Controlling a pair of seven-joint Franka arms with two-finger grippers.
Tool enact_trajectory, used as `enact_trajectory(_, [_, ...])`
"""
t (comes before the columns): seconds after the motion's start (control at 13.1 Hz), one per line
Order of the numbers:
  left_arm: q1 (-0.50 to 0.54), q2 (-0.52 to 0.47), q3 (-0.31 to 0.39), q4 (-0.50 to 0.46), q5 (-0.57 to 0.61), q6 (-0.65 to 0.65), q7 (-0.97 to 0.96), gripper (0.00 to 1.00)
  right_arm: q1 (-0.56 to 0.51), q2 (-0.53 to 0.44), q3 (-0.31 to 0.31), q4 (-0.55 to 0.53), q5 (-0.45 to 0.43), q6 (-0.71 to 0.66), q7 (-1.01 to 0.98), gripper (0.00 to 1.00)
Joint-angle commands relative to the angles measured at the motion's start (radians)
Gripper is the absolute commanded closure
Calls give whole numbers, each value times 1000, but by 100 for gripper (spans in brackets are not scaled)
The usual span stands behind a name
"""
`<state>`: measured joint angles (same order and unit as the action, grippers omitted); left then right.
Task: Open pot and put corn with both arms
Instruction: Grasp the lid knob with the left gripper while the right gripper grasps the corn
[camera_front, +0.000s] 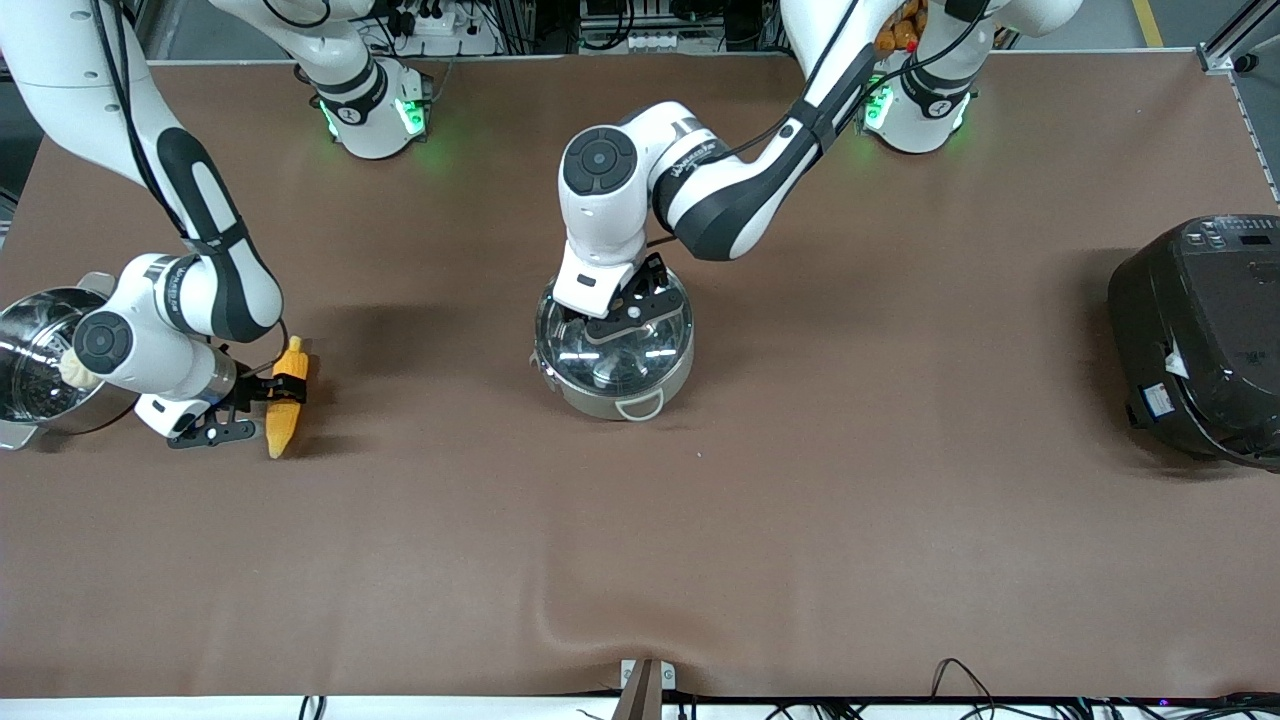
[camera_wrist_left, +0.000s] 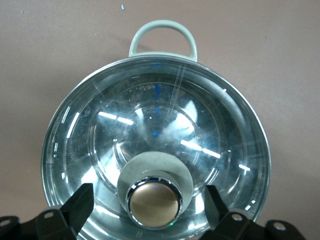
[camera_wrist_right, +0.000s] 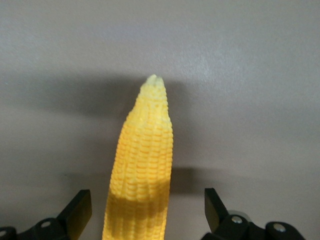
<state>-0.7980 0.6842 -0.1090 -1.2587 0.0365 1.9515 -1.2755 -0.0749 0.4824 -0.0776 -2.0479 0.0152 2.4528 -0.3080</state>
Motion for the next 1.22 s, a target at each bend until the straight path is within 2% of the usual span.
enact_trajectory(0.0, [-15,17,12,22,3,0,-19,11,-23,2,16,-23,5,9,-20,0])
enact_trajectory(0.23, [-15,24,12,22,3,1,-18,19,-17,10,18,-25,34,8,-14,0])
enact_trajectory(0.31, [-15,25,12,22,3,3,-18,25,-13,10,18,-23,60,0,-19,0])
enact_trajectory(0.54, [-15,29,12,22,3,4,-18,37,-5,5,19,-23,61,-2,-20,60])
enact_trajectory(0.69, [-17,31,9,22,3,10,-19,47,-8,1,19,-18,63,-3,-19,75])
enact_trajectory(0.76, [-17,32,9,22,3,14,-19,58,-5,-1,19,-18,63,-3,-19,85])
enact_trajectory(0.84, [-17,32,9,22,3,17,-21,70,-3,-1,19,-15,63,-3,-17,90])
enact_trajectory(0.99, [-17,32,8,22,2,23,-21,85,-5,-8,22,-11,63,-8,-17,91])
enact_trajectory(1.07, [-18,32,6,21,3,23,-21,98,-3,-8,22,-3,63,-14,-16,91])
enact_trajectory(1.15, [-18,31,6,21,3,23,-21,100,-2,-11,22,6,68,-29,-11,90])
